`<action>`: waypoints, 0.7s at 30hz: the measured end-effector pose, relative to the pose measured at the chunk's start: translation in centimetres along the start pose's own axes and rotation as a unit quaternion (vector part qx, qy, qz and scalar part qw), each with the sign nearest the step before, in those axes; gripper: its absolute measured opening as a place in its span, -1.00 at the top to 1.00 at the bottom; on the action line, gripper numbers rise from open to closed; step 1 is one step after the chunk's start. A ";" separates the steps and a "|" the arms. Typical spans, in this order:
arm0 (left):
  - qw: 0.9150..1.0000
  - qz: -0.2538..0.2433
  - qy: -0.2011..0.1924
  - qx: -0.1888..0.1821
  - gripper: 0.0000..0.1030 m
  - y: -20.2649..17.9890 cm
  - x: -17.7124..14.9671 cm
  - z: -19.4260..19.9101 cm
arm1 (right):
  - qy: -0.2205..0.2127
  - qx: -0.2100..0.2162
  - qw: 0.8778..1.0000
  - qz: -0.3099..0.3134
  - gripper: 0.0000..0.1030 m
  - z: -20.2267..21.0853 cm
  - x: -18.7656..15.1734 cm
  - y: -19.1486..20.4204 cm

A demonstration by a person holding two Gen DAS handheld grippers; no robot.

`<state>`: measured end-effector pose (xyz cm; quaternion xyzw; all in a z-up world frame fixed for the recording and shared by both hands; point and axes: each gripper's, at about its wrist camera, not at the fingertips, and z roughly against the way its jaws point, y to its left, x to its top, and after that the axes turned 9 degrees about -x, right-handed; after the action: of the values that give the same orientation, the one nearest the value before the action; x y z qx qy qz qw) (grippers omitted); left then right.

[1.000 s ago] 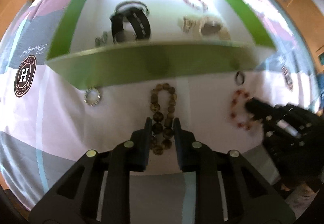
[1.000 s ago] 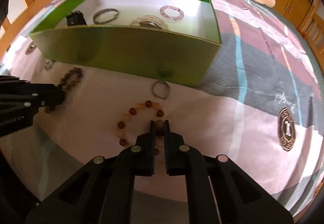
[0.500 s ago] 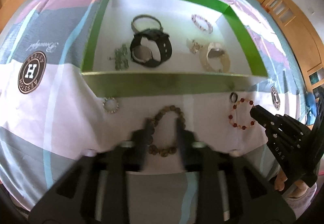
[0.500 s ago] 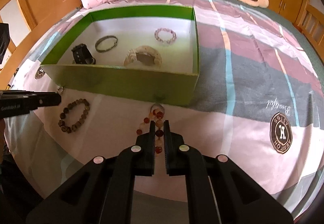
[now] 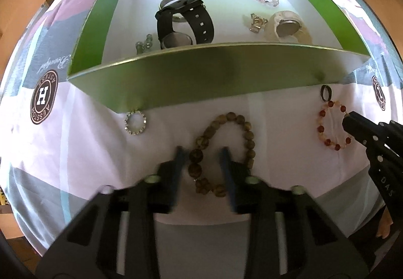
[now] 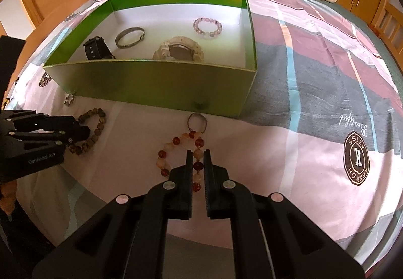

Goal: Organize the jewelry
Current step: 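Grasp the wooden bead bracelet with the left gripper while the right gripper grasps the red-bead bracelet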

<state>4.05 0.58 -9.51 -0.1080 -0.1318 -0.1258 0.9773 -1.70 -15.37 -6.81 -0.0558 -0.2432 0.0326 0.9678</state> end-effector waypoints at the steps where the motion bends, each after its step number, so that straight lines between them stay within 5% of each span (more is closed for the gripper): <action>1: 1.000 0.000 0.001 -0.002 0.67 -0.1 0.0 0.0 | 0.001 0.000 1.000 0.001 0.86 -0.1 0.0 0.0; 21: 1.000 -0.004 0.008 -0.001 0.66 -0.7 0.1 -0.4 | 0.008 -0.003 1.000 0.005 0.86 -0.6 -0.3 0.0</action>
<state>4.04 -0.16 -9.73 -0.1075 -0.1247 -0.1302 0.9777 -1.65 -15.44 -7.49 -0.0602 -0.2357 0.0365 0.9693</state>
